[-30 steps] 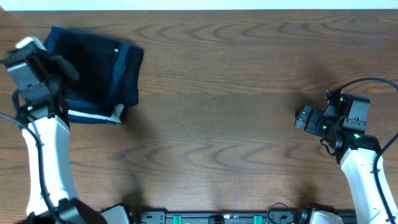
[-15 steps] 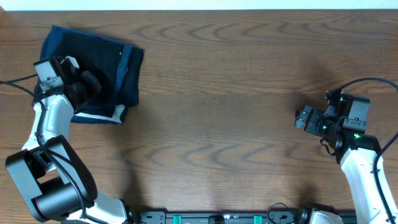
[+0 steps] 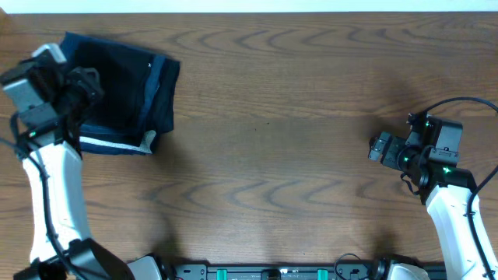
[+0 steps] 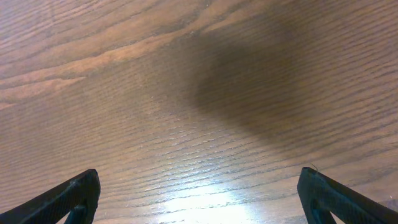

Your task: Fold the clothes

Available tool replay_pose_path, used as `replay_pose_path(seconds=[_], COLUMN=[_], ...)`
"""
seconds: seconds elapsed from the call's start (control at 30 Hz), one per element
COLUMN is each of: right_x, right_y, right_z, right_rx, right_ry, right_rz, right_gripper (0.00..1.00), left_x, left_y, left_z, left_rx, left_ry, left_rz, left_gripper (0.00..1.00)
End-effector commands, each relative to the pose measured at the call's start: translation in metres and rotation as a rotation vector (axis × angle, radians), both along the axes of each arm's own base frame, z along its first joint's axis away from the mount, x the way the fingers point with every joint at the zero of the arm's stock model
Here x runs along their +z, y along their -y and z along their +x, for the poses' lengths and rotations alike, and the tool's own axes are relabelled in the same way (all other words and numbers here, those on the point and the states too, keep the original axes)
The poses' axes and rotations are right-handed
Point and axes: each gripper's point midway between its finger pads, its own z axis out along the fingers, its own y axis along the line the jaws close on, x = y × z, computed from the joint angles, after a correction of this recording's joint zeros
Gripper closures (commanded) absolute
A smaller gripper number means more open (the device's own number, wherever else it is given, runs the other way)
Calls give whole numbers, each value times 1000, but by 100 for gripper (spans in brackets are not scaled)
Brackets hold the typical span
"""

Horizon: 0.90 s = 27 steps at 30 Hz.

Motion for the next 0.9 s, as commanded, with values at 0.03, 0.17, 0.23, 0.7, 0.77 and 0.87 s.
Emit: replay_pose_path(seconds=[0.03,0.17,0.23,0.7,0.77,0.87], right_x=[8,8,8,8,8,8], right_y=[5,5,5,4,5,5], right_z=[4,4,4,4,4,4], right_rx=[-6,-6,-6,-6,-6,-6], right_ry=[21,21,22,22,21,21], right_rz=[-15,-15,-15,-14,-15,-15], right_gripper=[1,1,1,1,1,1], left_x=[-22,-25,-22,-28,-35,-40], left_y=[-27,-31,-30,-18,-15,-12], left_z=[-13,-25,-26,-42,-48,-53], left_rx=[119,145,144,173,174,175], left_ry=[-87,-123,-117,-180,-217,-247], left_rz=[-51,-77,-74,-156,-174,-188], left_gripper=[89,89,89,2,2,2])
